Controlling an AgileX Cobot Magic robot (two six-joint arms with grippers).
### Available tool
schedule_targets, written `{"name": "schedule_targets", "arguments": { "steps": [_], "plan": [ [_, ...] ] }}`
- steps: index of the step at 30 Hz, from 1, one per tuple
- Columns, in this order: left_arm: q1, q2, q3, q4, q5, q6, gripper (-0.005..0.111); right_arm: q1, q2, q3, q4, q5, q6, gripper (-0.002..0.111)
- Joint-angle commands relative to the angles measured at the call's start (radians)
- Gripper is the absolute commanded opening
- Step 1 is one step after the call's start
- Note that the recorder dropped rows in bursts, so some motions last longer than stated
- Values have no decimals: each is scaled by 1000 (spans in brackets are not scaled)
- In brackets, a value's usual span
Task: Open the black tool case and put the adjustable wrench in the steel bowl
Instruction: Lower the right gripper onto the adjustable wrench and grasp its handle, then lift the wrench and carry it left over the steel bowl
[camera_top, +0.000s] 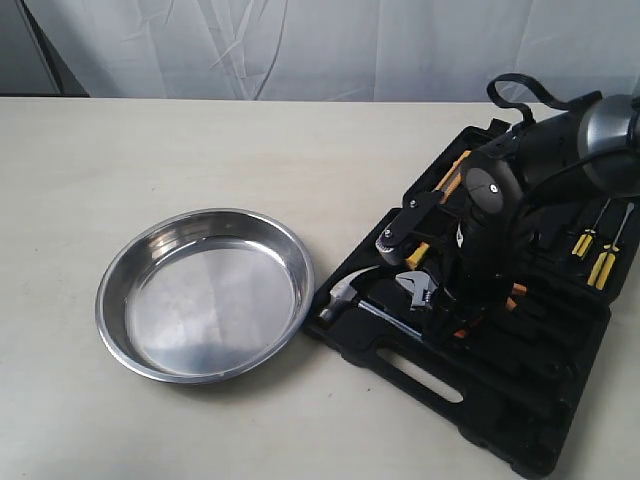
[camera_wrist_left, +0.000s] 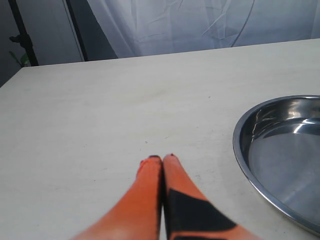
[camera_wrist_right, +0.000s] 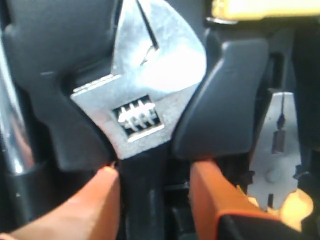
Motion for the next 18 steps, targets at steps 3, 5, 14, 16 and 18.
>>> {"name": "schedule_targets", "arguments": {
  "steps": [3,5,14,16,18],
  "plan": [
    [4,-3,-3,4,-10,-2,0,-2,35,5,38,-66,20,8],
    [4,-3,-3,4,-10,-2,0,-2,35,5,43,-62,20,-1],
    [4,-3,-3,4,-10,-2,0,-2,-62,5,50,-55,20,-1],
    [4,-3,-3,4,-10,-2,0,-2,-92,5,54,-47,20,-1],
    [4,-3,-3,4,-10,-2,0,-2,-111,0,54,-34,20,-1]
  ]
}}
